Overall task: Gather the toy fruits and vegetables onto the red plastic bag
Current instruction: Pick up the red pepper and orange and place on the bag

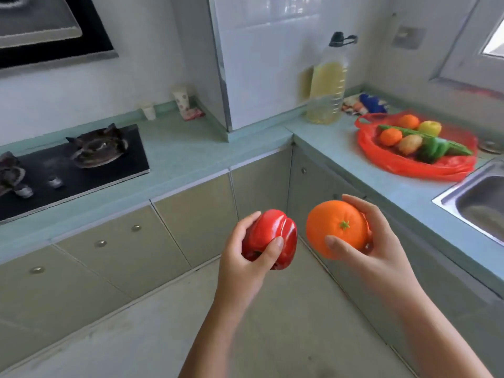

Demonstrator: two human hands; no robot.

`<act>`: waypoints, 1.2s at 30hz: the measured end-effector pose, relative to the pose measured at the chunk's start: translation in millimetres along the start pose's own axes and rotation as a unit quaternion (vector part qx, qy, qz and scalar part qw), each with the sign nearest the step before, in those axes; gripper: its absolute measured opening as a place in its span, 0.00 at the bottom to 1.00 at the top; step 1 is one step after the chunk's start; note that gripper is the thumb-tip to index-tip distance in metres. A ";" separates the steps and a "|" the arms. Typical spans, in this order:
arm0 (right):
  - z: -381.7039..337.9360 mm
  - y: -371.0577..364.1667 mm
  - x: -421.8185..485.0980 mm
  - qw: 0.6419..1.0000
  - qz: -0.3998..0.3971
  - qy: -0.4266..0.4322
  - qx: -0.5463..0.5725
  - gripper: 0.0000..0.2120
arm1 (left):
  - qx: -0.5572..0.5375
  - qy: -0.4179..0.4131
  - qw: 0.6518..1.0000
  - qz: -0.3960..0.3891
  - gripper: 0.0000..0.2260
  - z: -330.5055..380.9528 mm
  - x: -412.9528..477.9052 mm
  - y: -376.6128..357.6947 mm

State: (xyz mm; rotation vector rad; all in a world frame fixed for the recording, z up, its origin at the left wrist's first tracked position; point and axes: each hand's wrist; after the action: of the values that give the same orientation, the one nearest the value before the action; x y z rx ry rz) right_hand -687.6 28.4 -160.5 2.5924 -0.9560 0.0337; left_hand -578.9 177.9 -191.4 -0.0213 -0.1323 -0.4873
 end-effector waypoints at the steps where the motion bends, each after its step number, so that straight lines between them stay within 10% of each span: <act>1: 4.0 5.3 2.3 1.000 0.007 -0.006 -0.001 0.33 | -0.004 0.000 1.000 -0.009 0.25 -2.4 5.7 -7.3; 20: 105.4 169.2 175.2 0.986 0.158 -0.052 -0.002 0.30 | 0.018 -0.007 0.987 -0.160 0.24 -29.7 191.4 -240.9; 36: 166.2 144.6 332.9 0.956 0.254 -0.149 0.003 0.24 | 0.012 0.043 0.966 -0.256 0.26 -95.4 376.4 -287.8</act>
State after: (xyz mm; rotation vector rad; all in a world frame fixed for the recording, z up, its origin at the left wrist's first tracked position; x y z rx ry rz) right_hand -540.4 -338.5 -216.0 2.3228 -1.7118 -0.2244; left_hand -372.6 -256.5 -239.5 0.0596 -0.0564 -1.0029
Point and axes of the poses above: each hand's wrist, its own x-axis towards the middle knuckle, its own y-axis out of the back of the hand, z = x × y, and after that the axes turned 4 degrees about -x, right-handed
